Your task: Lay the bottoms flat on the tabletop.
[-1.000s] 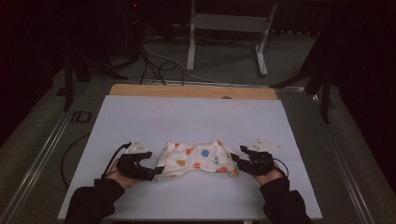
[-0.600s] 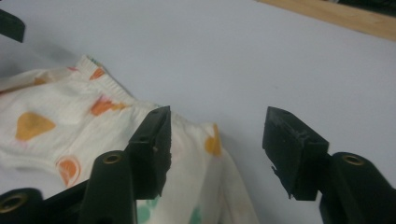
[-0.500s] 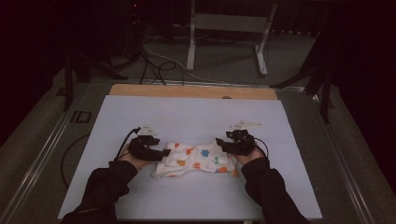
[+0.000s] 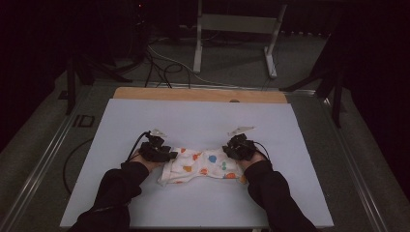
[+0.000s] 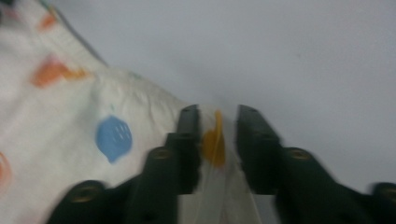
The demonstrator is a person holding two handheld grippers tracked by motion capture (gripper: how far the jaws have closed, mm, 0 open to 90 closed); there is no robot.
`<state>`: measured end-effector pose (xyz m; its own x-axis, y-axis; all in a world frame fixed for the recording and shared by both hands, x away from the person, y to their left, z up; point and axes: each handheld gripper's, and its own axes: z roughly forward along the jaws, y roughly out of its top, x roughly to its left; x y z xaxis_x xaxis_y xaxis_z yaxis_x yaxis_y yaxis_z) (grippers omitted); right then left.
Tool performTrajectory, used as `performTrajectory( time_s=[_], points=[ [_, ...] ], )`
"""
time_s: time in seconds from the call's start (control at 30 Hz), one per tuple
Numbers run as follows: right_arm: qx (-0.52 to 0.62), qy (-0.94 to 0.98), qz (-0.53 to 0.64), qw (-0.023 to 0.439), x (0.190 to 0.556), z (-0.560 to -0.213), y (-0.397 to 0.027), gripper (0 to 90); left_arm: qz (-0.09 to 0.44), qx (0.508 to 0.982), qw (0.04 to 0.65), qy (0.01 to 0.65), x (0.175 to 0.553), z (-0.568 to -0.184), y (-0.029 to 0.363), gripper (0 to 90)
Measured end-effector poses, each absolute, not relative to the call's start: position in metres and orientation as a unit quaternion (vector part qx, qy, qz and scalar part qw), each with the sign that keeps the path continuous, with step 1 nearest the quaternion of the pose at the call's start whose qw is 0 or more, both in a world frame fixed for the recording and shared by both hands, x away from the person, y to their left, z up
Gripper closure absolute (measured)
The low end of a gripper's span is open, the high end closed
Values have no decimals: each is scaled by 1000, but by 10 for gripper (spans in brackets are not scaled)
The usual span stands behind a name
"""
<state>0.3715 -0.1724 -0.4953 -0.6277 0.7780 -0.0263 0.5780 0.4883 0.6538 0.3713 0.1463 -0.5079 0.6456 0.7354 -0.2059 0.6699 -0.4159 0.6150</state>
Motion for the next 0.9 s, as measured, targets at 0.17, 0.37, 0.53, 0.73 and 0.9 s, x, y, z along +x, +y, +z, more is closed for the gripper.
performTrajectory(
  time_s=[0.17,0.37,0.53,0.73,0.9],
  points=[
    [391,851,311,163,368,-495,-172,877,43,841,339,419,376,-513,144,706],
    [385,849,321,170,363,-490,-173,883,54,847,331,411,377,-513,141,854],
    [381,844,334,176,357,-482,-177,883,69,852,334,397,373,-506,138,871],
    [369,841,351,181,341,-470,-187,884,82,853,348,379,360,-493,140,873],
    [353,842,364,185,316,-462,-195,883,67,864,360,346,334,-483,140,872]
  ],
)
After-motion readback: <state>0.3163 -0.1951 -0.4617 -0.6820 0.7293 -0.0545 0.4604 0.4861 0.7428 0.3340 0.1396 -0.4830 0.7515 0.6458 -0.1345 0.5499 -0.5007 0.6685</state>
